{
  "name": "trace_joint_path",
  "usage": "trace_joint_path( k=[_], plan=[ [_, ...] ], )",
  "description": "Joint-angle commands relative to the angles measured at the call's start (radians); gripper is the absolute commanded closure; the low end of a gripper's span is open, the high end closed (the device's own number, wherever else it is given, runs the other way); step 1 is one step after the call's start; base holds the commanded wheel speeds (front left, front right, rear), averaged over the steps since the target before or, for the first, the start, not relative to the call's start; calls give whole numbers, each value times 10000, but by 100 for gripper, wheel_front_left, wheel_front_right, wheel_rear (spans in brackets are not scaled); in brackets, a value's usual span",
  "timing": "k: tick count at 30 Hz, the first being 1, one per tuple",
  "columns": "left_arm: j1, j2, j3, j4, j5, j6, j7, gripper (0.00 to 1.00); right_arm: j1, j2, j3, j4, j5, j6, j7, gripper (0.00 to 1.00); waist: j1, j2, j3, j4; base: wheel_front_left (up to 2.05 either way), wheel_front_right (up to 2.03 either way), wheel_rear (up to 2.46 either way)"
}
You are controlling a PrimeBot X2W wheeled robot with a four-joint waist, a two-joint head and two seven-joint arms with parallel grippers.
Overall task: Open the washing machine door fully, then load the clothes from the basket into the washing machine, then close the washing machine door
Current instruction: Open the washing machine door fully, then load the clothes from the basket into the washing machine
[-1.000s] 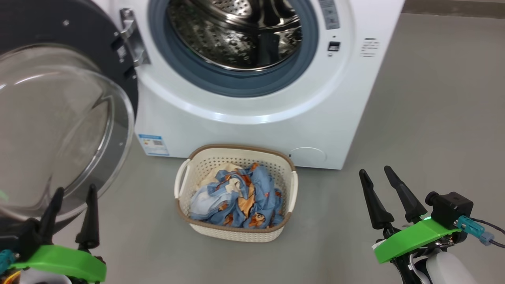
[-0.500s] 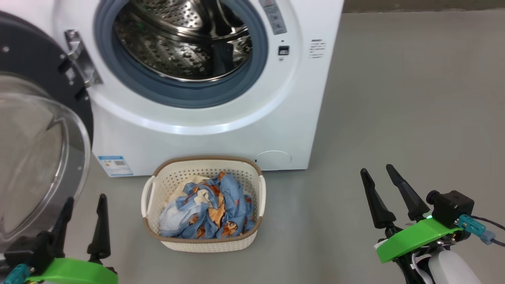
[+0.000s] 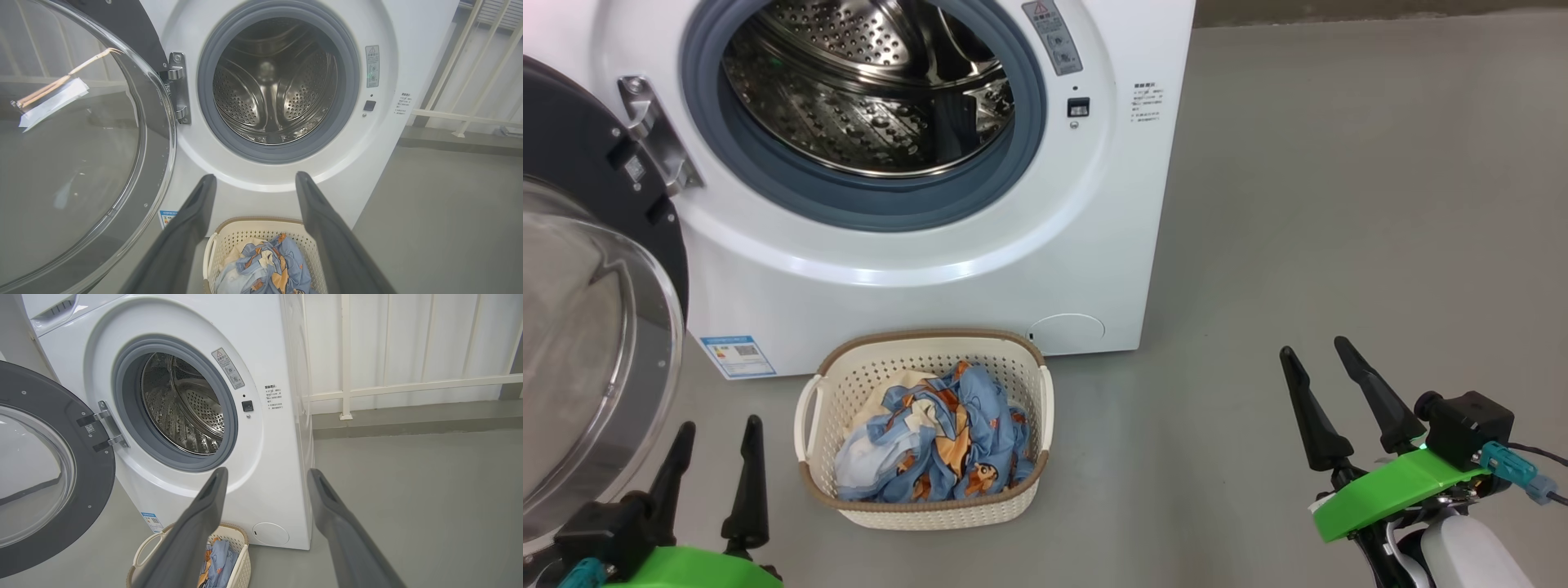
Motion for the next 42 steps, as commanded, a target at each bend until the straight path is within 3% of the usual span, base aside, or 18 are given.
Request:
trace_joint_path(
  k=[1,32,42],
  plan=[
    [-279,201,402,-157,132,-24,-118,0,-285,-114,152,-264,-139,16,-120,0,0,0,20,-28,0,0,0],
    [-258,-323,852,109,866,-578,-137,0,-201,-23,-20,-225,-200,16,-120,0,0,0,-33,-73,1,-1,0],
    [-301,-350,853,183,865,-597,-137,0,-144,40,-45,-279,-204,16,-120,0,0,0,-15,-51,88,-88,0]
  ],
)
